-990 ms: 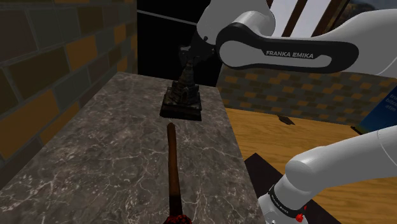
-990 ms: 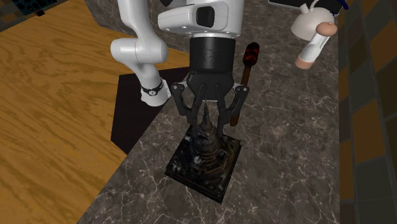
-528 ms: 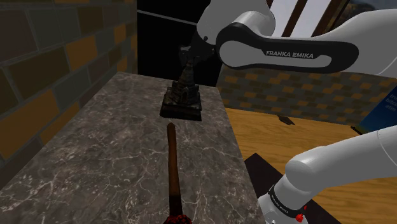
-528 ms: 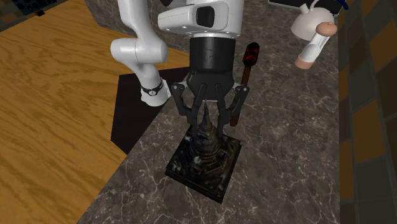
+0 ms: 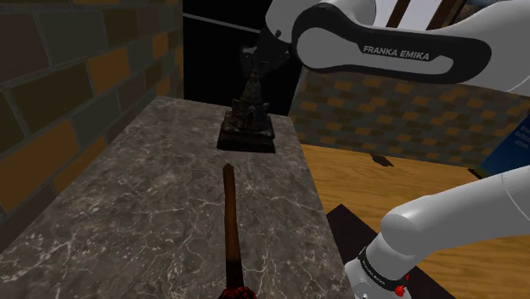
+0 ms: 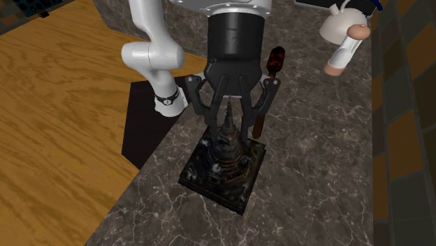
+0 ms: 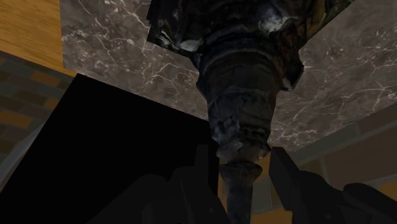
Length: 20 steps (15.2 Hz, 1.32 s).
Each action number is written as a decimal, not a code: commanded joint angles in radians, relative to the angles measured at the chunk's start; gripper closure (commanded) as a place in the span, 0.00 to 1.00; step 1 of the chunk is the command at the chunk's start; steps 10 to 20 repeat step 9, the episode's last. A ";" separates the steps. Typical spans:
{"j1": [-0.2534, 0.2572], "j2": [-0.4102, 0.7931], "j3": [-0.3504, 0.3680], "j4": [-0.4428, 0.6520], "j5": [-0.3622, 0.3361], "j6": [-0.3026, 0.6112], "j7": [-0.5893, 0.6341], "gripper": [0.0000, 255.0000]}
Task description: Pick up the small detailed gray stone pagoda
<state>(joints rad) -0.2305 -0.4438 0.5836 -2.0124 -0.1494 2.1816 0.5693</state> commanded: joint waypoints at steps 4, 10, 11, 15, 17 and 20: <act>-0.005 0.015 -0.004 0.083 0.000 -0.065 -0.018 1.00; -0.010 0.028 -0.003 0.136 -0.002 -0.106 -0.027 1.00; -0.010 0.028 -0.003 0.136 -0.002 -0.106 -0.027 1.00; -0.010 0.028 -0.003 0.136 -0.002 -0.106 -0.027 1.00; -0.010 0.028 -0.003 0.136 -0.002 -0.106 -0.027 1.00; -0.010 0.028 -0.003 0.136 -0.002 -0.106 -0.027 1.00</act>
